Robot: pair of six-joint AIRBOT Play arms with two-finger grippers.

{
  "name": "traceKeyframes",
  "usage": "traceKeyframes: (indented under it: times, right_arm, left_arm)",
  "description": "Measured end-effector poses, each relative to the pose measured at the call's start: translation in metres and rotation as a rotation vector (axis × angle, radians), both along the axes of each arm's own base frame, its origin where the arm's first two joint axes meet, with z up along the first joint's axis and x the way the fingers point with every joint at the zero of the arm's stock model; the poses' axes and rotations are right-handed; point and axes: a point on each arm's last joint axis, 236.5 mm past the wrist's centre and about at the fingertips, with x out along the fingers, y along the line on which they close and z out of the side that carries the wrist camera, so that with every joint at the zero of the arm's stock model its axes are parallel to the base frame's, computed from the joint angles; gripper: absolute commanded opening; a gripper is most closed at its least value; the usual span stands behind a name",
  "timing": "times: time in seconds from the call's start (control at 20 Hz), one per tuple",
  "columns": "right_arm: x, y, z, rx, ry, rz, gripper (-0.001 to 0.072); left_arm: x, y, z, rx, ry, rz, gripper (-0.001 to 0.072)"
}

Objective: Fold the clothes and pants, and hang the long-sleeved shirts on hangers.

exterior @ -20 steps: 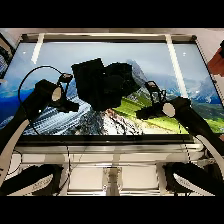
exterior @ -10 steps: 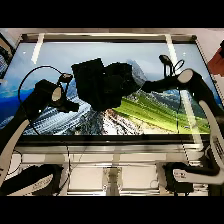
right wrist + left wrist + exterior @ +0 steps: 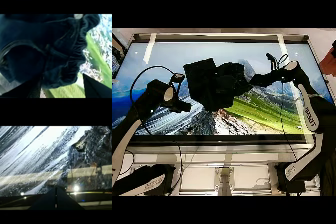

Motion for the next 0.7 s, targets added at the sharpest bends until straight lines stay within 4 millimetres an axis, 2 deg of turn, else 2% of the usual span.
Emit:
traceKeyframes:
  times: [0.1,0.25,0.3,0.35,0.4,0.55,0.7]
  right_arm:
    - [0.001,0.004,-0.007,-0.007,0.033,-0.016,0.0544]
    - [-0.004,0.017,-0.014,-0.024,0.065,0.0,0.0363]
    - [-0.007,0.024,-0.016,-0.027,0.071,0.016,0.0261]
    - [-0.012,0.033,-0.017,-0.032,0.078,0.038,0.008]
    - [-0.015,0.041,-0.018,-0.033,0.082,0.055,0.0032]
    - [-0.024,0.061,-0.015,-0.036,0.086,0.103,0.0031]
    - [-0.028,0.059,0.009,-0.039,0.075,0.138,0.003]
  left_arm:
    - [0.0,0.0,0.0,0.0,0.0,0.0,0.0021]
    - [0.0,0.0,0.0,0.0,0.0,0.0,0.0021]
    - [0.0,0.0,0.0,0.0,0.0,0.0,0.0021]
    - [0.0,0.0,0.0,0.0,0.0,0.0,0.0021]
    - [0.0,0.0,0.0,0.0,0.0,0.0,0.0021]
    - [0.0,0.0,0.0,0.0,0.0,0.0,0.0021]
    - [0.002,-0.001,0.0,-0.002,-0.006,-0.001,0.0021]
